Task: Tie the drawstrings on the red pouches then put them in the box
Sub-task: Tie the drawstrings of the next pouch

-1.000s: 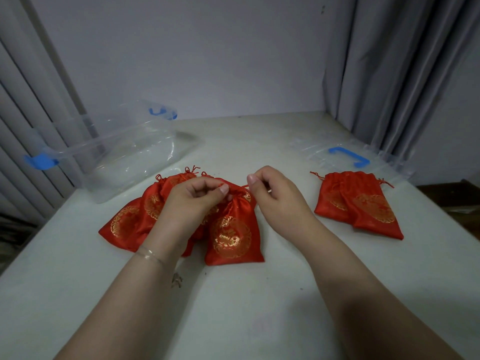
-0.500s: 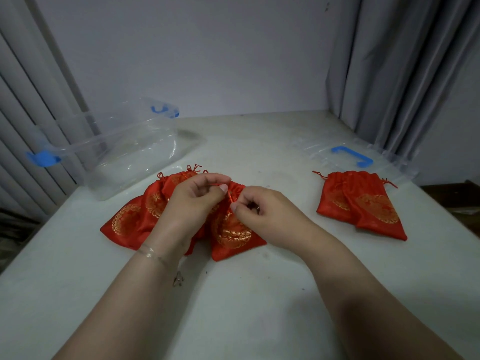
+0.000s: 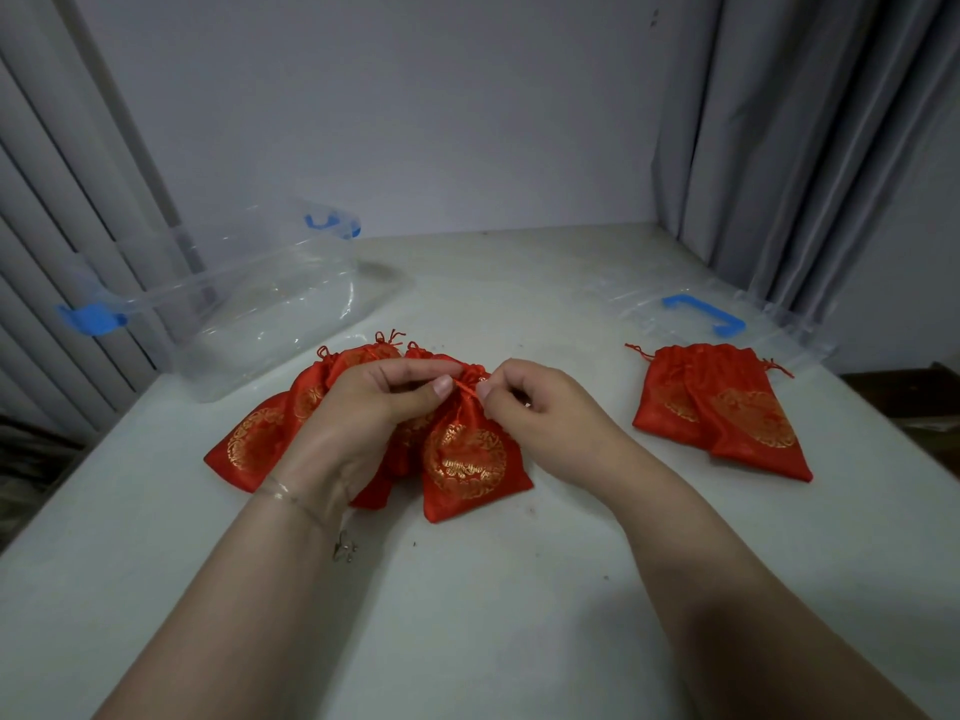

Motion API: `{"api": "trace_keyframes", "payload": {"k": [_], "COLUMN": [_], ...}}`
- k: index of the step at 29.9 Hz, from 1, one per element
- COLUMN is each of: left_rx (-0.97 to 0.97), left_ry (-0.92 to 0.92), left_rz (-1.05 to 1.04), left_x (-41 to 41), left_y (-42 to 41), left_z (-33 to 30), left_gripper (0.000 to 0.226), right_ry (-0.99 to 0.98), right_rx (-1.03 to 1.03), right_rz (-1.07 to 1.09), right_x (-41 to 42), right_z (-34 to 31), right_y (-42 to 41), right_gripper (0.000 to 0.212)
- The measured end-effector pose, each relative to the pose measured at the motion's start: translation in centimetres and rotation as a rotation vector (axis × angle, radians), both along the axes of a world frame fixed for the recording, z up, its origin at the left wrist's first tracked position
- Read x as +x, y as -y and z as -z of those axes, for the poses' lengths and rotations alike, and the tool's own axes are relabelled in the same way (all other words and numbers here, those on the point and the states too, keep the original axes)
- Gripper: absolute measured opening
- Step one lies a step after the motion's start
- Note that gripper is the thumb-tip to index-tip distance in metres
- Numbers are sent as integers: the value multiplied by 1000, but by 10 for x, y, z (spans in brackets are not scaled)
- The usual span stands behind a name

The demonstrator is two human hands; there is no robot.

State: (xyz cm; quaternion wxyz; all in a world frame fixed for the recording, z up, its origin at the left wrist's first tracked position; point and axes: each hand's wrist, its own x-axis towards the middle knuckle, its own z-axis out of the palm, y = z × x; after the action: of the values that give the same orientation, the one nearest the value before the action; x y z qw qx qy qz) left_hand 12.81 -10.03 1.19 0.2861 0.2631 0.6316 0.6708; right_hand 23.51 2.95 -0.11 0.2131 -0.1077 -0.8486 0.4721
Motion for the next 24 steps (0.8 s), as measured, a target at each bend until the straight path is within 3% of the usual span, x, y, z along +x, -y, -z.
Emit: {"api": "trace_keyframes", "payload": {"k": [5,11,13,14,18,22,24], "left_rx": [-28,-37,-25,-5,55,14,-44], "left_ry": [8,-120,-147,-141,-130,-321,-479], "left_rz": [-53,-27,2,19,57,-23,-83], "left_x": [-3,-1,2,3,10,12,12], "left_y": [0,2,2,1,-4,-7,-6], "left_z": [2,0,-1,-2,0,5,6], "left_gripper": [19,15,17,17,20,17,17], "right_ry": [17,-39,-137,-149,-23,7,-19], "right_rx": [33,108,28,-34,-199,-292,-234], "right_rz": [-76,111,117,70,-56,13,56], "right_x": [2,0,0,-1,-4,-7,-9], "right_z": [0,2,0,0,0,4,7], "right_y": [-1,-11,-11,-12,-9,-9,-9], "right_gripper": [23,18,6,16,15,22,22]}}
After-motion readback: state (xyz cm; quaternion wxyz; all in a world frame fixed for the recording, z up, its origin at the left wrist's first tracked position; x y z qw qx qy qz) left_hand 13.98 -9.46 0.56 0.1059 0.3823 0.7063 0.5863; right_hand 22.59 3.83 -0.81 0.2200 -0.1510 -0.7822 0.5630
